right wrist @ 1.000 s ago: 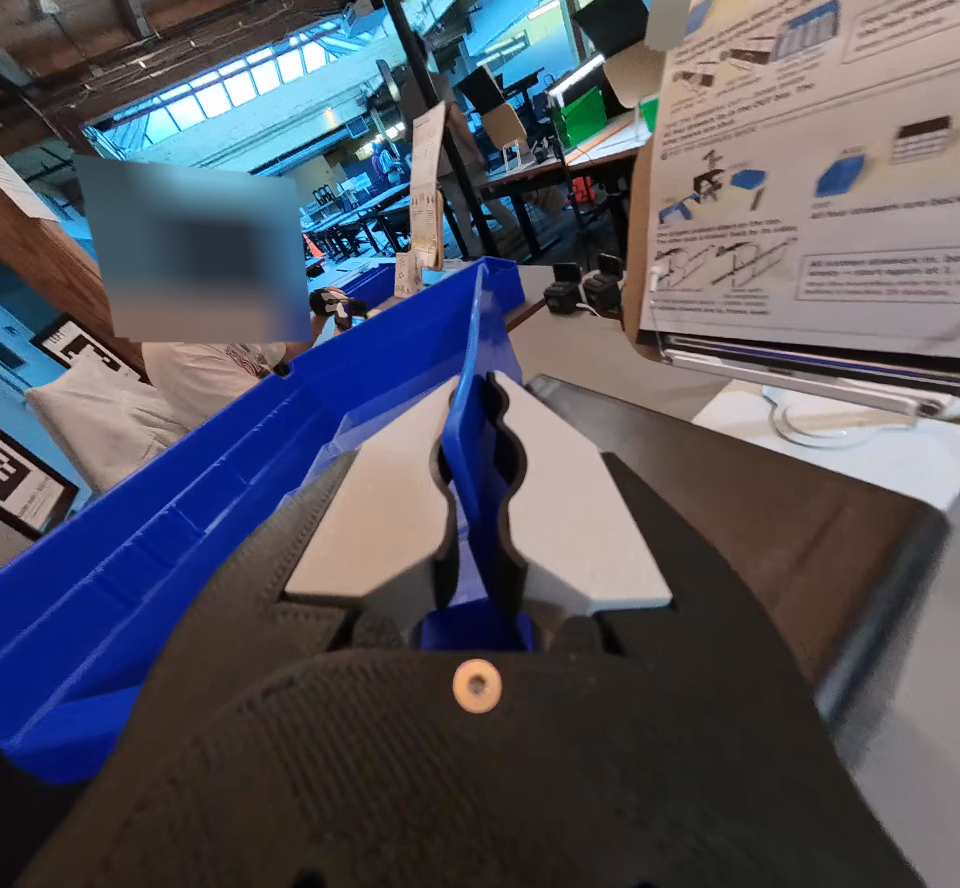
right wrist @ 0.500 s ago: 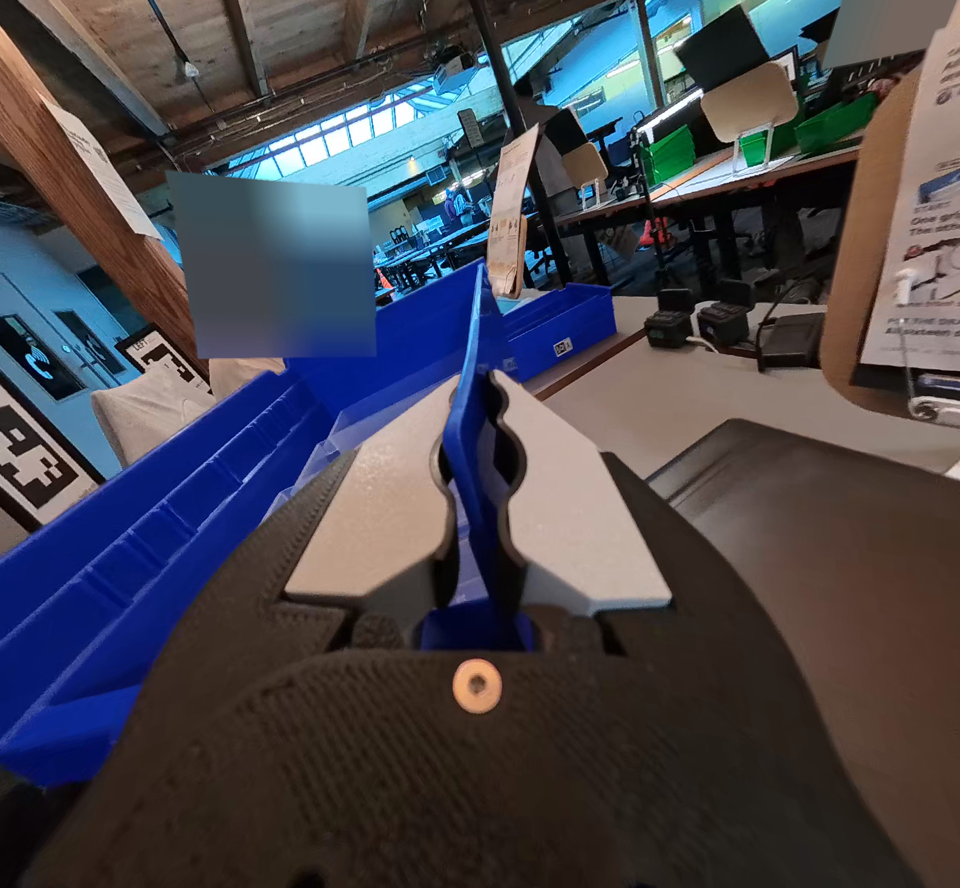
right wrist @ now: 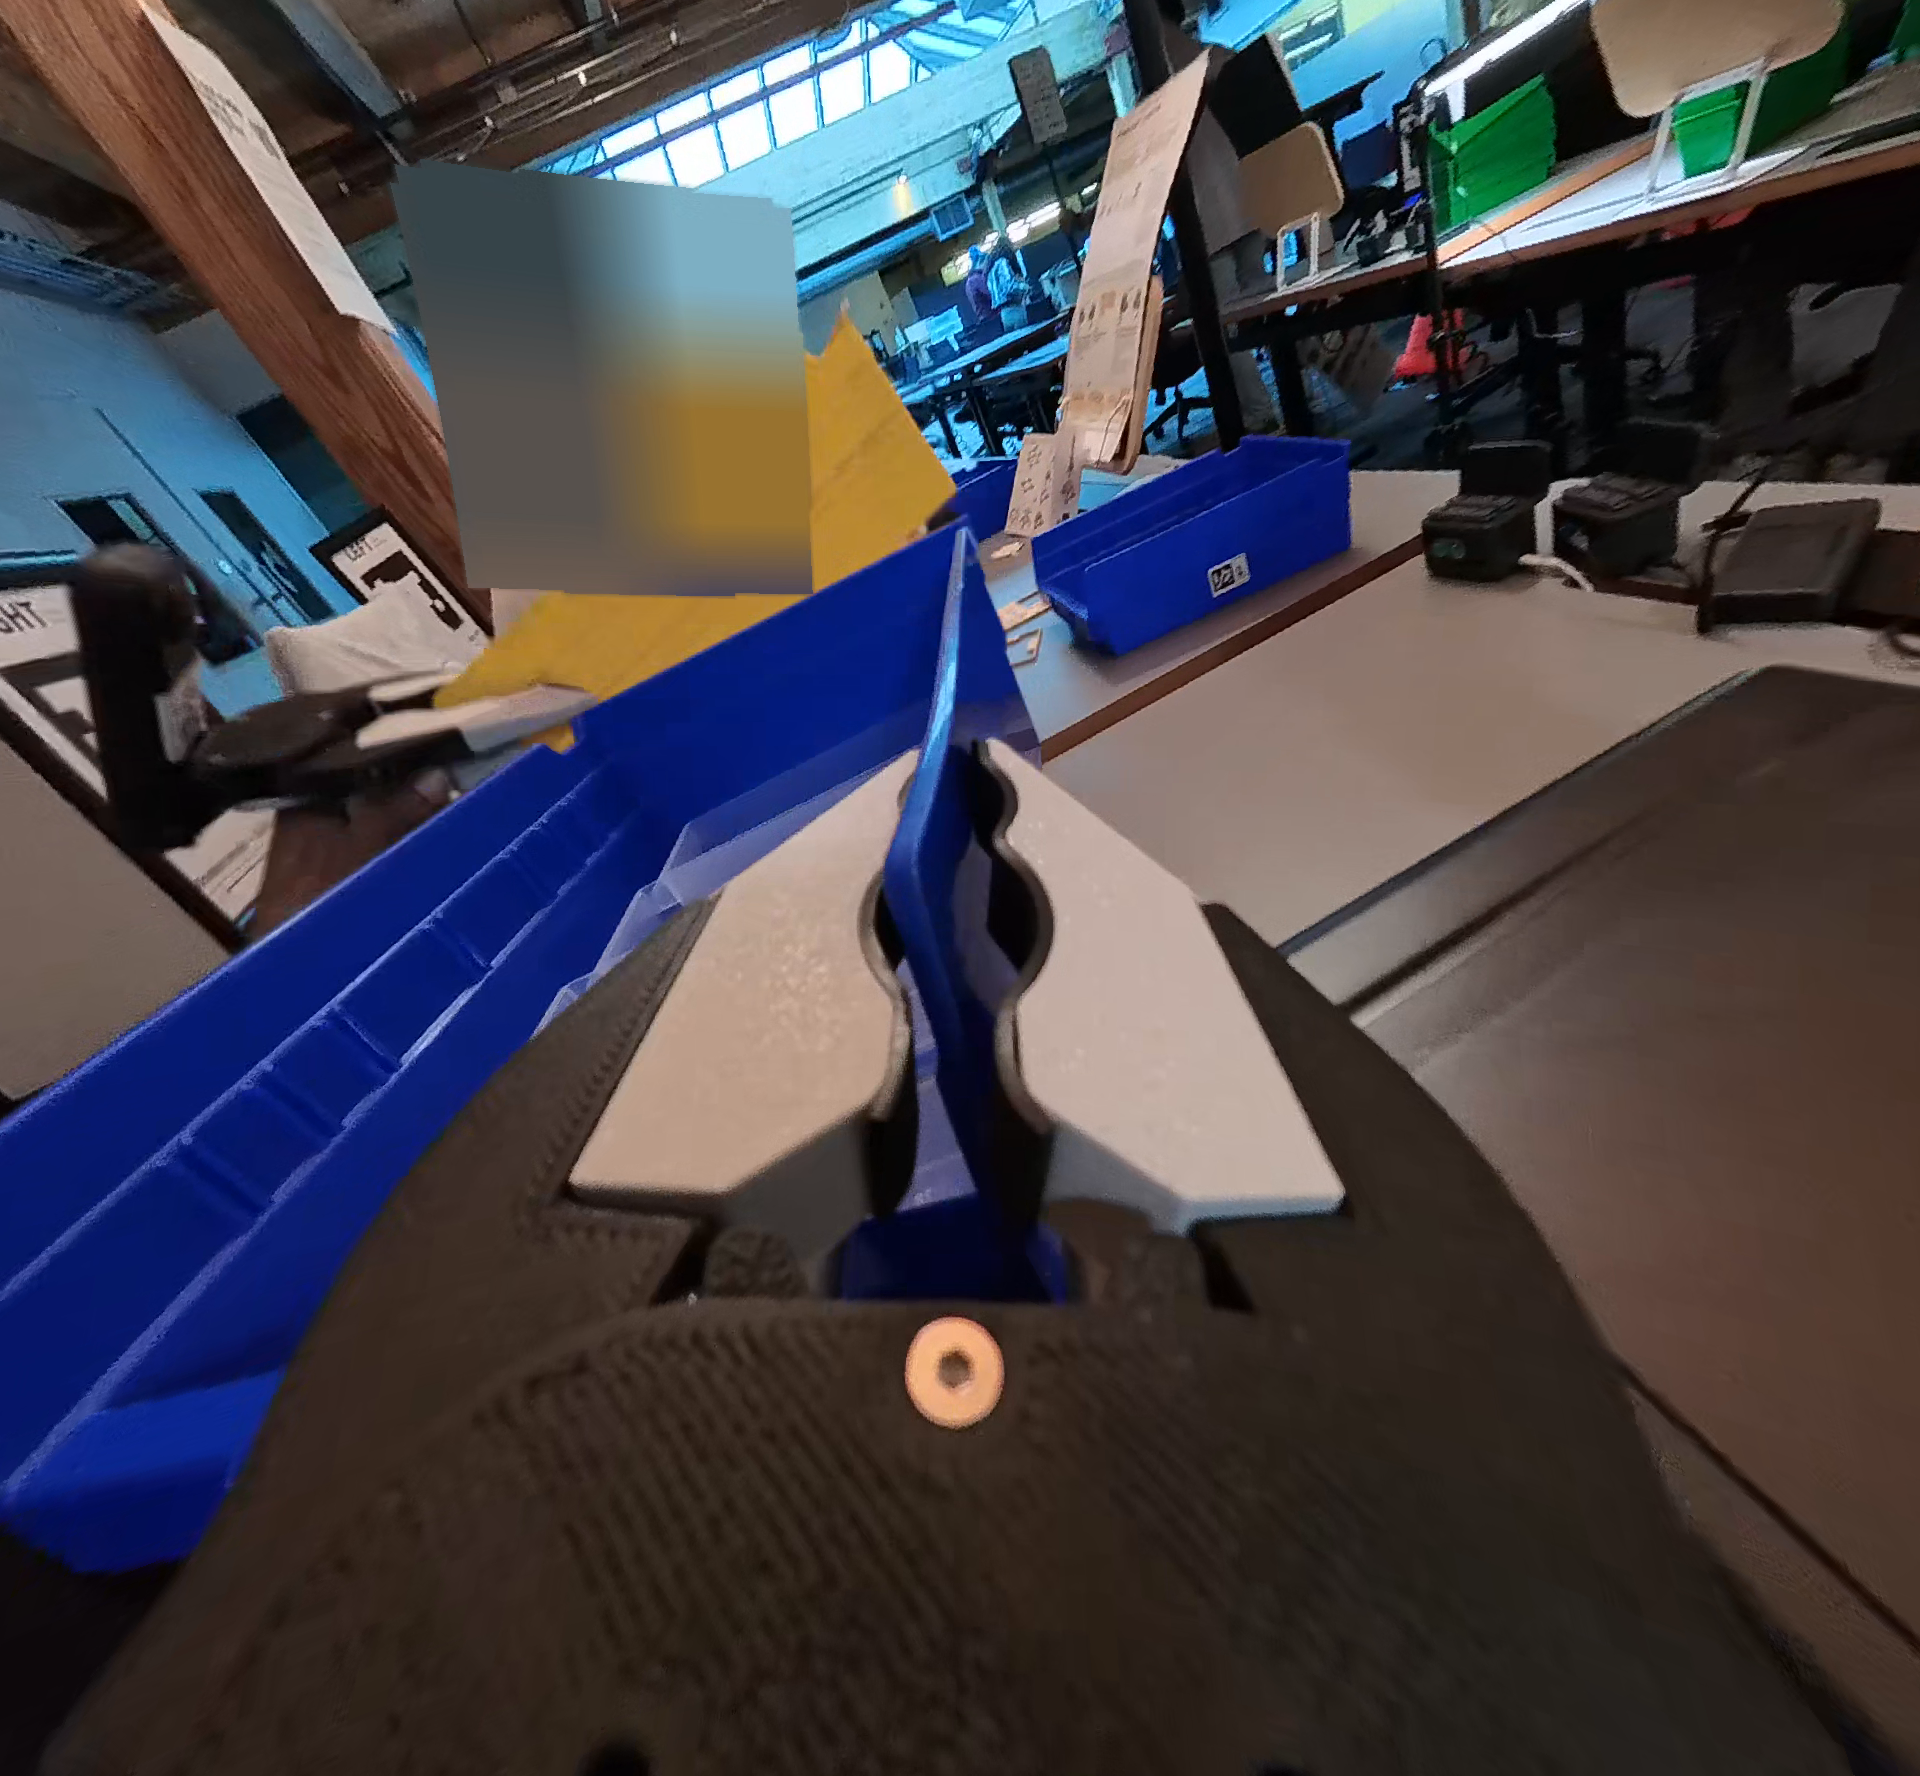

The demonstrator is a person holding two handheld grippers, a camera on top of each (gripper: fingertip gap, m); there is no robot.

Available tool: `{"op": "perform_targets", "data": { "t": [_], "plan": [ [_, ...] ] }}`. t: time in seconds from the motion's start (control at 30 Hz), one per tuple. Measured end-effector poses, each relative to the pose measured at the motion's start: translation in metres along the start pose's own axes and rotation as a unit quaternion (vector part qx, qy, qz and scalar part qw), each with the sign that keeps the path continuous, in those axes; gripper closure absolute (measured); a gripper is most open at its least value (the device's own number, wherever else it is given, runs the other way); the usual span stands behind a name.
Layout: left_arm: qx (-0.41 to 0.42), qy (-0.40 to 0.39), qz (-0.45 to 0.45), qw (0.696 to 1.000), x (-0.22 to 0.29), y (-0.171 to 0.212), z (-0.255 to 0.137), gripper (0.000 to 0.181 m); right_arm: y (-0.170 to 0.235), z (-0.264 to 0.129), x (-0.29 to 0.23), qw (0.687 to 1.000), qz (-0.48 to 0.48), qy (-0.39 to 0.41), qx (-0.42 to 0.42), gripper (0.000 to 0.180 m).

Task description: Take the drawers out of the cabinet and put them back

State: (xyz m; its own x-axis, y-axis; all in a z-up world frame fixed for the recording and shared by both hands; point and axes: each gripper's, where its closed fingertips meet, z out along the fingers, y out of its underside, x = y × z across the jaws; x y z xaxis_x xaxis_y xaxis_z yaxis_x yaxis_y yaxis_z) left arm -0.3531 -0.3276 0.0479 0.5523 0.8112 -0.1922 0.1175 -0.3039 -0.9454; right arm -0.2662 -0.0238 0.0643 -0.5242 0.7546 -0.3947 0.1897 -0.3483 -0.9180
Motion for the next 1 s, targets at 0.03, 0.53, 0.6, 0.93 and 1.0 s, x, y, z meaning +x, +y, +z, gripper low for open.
{"op": "perform_targets", "data": {
  "t": [0.03,0.53,0.6,0.93,1.0],
  "plan": [
    [0.0,-0.003,0.012,1.0,-0.002,-0.004,-0.006,0.177,0.006,0.004,-0.001,1.0,0.002,-0.003,-0.006,0.177],
    [0.003,-0.017,0.075,0.997,0.015,-0.028,-0.023,0.175,0.11,0.103,0.016,0.985,-0.138,0.103,-0.01,0.176],
    [0.0,-0.008,0.078,0.997,0.02,-0.025,-0.017,0.175,0.116,0.115,0.025,0.98,-0.16,0.12,0.0,0.177],
    [0.007,0.02,0.055,0.998,0.034,-0.011,0.006,0.175,0.134,0.155,0.092,0.978,-0.082,0.19,0.036,0.177],
    [0.01,0.021,0.058,0.998,0.037,-0.011,0.009,0.175,0.138,0.161,0.1,0.971,-0.08,0.218,0.047,0.177]
  ]
}}
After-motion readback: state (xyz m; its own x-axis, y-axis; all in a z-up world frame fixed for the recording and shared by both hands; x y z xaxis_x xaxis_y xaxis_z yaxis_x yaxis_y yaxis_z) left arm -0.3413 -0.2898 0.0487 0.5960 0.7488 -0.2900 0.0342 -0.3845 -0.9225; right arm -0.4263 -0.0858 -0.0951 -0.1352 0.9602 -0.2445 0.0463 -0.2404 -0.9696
